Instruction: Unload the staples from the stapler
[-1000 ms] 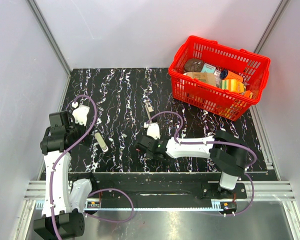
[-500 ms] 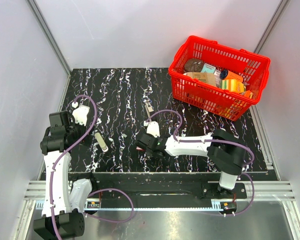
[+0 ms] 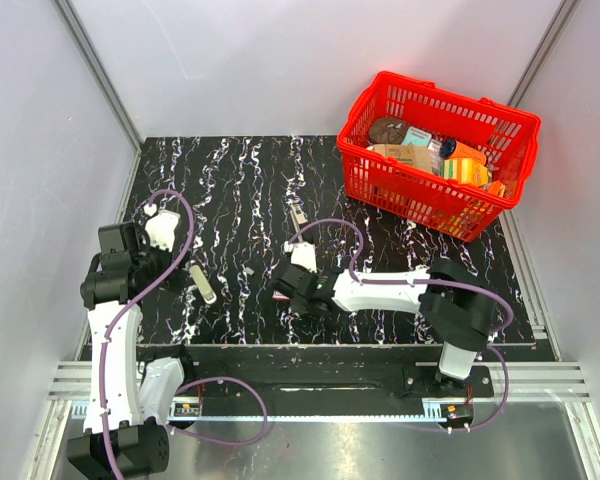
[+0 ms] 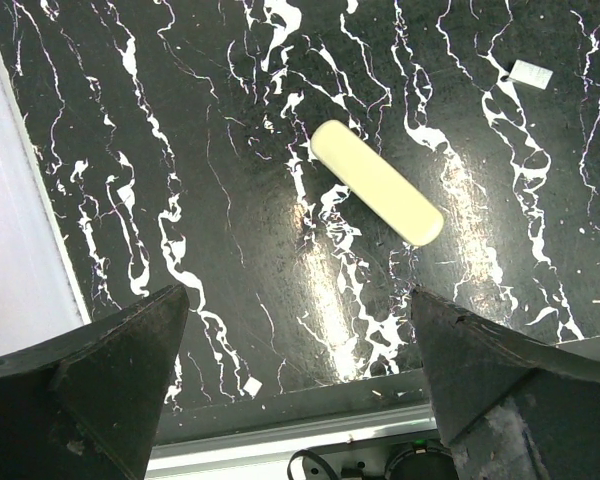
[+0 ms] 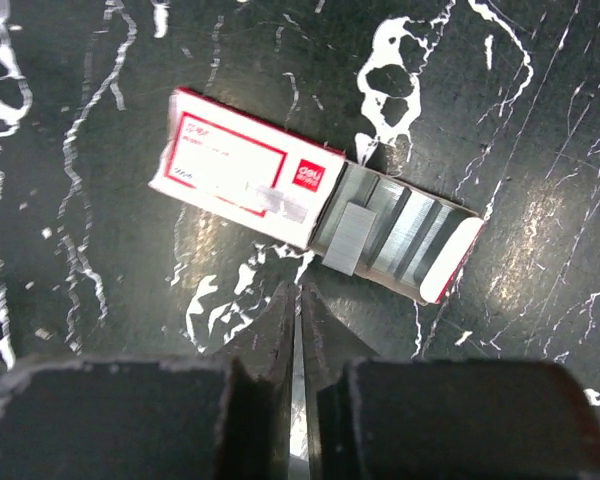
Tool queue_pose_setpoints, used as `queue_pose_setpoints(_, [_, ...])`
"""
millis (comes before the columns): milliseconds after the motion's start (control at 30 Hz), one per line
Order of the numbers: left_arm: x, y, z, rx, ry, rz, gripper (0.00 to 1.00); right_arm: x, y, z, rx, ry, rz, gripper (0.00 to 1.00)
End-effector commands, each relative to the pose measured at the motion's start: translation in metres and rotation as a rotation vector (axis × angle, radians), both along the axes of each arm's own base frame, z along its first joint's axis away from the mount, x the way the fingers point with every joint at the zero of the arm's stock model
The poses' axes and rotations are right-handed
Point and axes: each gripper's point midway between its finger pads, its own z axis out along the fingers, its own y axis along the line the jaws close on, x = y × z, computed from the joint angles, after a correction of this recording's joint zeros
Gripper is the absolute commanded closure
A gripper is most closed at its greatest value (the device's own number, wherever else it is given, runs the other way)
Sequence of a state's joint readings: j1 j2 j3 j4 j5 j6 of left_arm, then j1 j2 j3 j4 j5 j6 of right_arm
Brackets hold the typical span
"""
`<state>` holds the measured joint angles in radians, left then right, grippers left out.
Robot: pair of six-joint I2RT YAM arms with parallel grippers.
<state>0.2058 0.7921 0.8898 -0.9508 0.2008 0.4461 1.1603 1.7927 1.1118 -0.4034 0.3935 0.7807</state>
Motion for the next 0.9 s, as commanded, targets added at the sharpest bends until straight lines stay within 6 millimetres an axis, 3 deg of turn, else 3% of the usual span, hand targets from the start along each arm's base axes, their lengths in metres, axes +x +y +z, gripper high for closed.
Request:
queue_pose_setpoints(0, [0.007,-0.005,0.016,-0.025,-0.03,-0.028,0.01,0.006,0.013,0.058,0.15,-0.069,0.046,0.86])
queue_pose_setpoints(100, [0.012,-0.009,0.024,-0.049,-0.011,-0.046,0.01,0.011,0.008,0.084,0.209,-0.126,0.051,0.81])
queue_pose_setpoints(233, [0.022,-0.01,0.034,-0.07,0.018,-0.06,0.01,0.028,-0.005,0.096,0.293,-0.167,0.03,0.8])
queue_pose_setpoints(333, [0.03,-0.011,0.031,-0.089,0.059,-0.068,0.01,0.037,-0.019,0.086,0.32,-0.175,0.018,0.83])
queue_pose_setpoints(500, [0.034,-0.009,0.019,-0.098,0.111,-0.069,0.01,0.036,-0.029,0.071,0.428,-0.187,0.062,0.92])
queue_pose_setpoints(700, [0.038,-0.004,-0.006,-0.096,0.188,-0.048,0.01,0.023,-0.019,0.077,0.521,-0.18,0.18,0.98])
queue_pose_setpoints(867, [0.043,-0.005,-0.013,-0.115,0.211,-0.047,0.01,0.015,-0.013,0.073,0.543,-0.139,0.245,1.0])
